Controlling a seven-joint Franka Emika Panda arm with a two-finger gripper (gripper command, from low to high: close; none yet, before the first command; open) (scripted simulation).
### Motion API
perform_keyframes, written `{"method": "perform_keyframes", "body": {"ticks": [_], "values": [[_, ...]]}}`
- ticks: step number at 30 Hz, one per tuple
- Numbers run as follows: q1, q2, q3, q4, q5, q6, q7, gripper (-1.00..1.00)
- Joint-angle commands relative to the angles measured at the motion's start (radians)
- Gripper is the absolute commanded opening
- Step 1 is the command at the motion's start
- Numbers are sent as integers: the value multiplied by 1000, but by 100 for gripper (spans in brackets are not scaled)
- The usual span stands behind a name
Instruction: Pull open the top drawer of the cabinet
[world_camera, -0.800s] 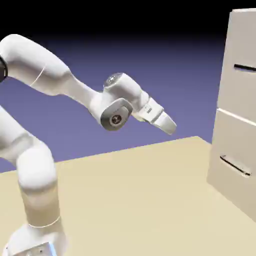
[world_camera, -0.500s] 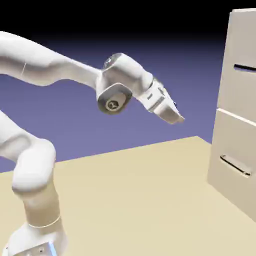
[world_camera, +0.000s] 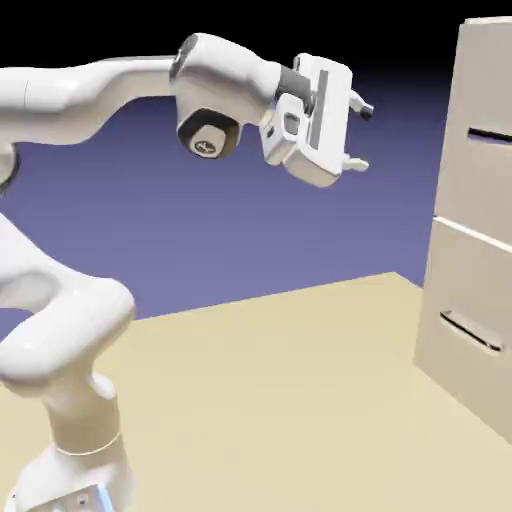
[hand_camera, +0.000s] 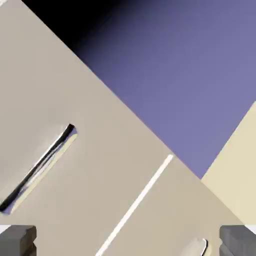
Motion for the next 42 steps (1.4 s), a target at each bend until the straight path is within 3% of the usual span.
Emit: {"method": "perform_keyframes", "body": {"ticks": [1,34,42], "values": [[-34,-14,20,15,44,-14,7,0],[-1168,-466,673,514,1479,-468,242,0],[-1304,-467,722,718,1508,-395,288,0]]}}
